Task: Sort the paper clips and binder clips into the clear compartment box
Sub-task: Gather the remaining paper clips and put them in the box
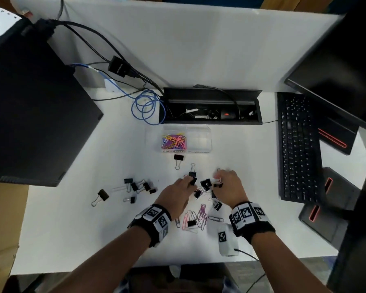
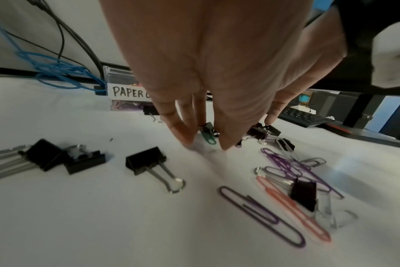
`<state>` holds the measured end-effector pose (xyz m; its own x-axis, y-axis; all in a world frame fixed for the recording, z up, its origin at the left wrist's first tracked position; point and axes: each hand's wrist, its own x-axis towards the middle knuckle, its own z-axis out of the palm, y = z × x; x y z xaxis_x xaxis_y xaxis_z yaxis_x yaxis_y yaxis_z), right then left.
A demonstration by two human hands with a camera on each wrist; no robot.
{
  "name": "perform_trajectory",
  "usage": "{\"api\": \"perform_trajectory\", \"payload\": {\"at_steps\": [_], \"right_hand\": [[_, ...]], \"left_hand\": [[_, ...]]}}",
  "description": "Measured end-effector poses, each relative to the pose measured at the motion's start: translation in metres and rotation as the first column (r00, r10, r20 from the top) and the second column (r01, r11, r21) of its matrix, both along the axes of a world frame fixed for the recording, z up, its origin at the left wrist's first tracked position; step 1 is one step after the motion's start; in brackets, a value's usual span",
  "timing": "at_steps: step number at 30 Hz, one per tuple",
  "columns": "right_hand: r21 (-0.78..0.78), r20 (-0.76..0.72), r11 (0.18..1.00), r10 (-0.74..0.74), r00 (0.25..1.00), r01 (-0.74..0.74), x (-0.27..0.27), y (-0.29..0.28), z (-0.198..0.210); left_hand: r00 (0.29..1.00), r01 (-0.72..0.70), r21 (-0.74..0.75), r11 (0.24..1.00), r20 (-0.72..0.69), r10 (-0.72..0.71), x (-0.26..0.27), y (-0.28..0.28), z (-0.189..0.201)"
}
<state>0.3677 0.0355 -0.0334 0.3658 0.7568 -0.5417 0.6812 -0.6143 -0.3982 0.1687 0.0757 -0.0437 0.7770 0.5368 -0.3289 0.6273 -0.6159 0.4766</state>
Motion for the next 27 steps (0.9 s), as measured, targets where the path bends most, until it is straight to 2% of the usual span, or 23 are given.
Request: {"api": "perform_trajectory", "payload": {"at_steps": [6, 12, 15, 19, 21, 23, 25, 27], "right_hand": [[0.117, -0.107, 0.991, 0.081, 0.991, -0.069, -0.007, -0.007, -0.013], [0.1, -0.235, 0.993, 0.087, 0.968, -0.065, -0.016, -0.005, -0.015], [0.09, -0.275, 0.991, 0.118, 0.954, -0.097, -0.012, -0.004, -0.012], [0.162, -0.204, 0.983, 0.113, 0.972, -0.08, -0.007, 0.0, -0.01], [0.188, -0.1, 0.969, 0.18, 0.978, -0.159, -0.006, 0.002, -0.014], [0.167, -0.014, 0.959, 0.235, 0.972, -0.229, -0.006, 0.003, -0.017], [0.149, 0.054, 0.948, 0.277, 0.959, -0.282, -0.006, 0.003, -0.016], [0.129, 0.097, 0.934, 0.323, 0.941, -0.334, -0.007, 0.004, -0.013]], "left_hand": [[0.994, -0.108, 0.006, 0.994, -0.001, 0.108, -0.008, 0.004, -0.009], [0.966, -0.257, -0.147, 0.955, -0.011, 0.259, -0.022, 0.012, -0.006], [0.94, -0.341, -0.16, 0.926, -0.052, 0.337, -0.033, 0.019, -0.007], [0.907, -0.42, -0.098, 0.902, -0.056, 0.417, -0.042, 0.033, -0.007], [0.925, -0.381, -0.041, 0.924, -0.011, 0.381, -0.038, 0.033, -0.004], [0.953, -0.302, -0.051, 0.952, 0.013, 0.303, -0.025, 0.026, 0.001], [0.97, -0.243, -0.098, 0.965, -0.025, 0.241, -0.01, 0.016, 0.002], [0.961, -0.274, -0.117, 0.955, -0.071, 0.267, -0.001, 0.009, -0.003]]}}
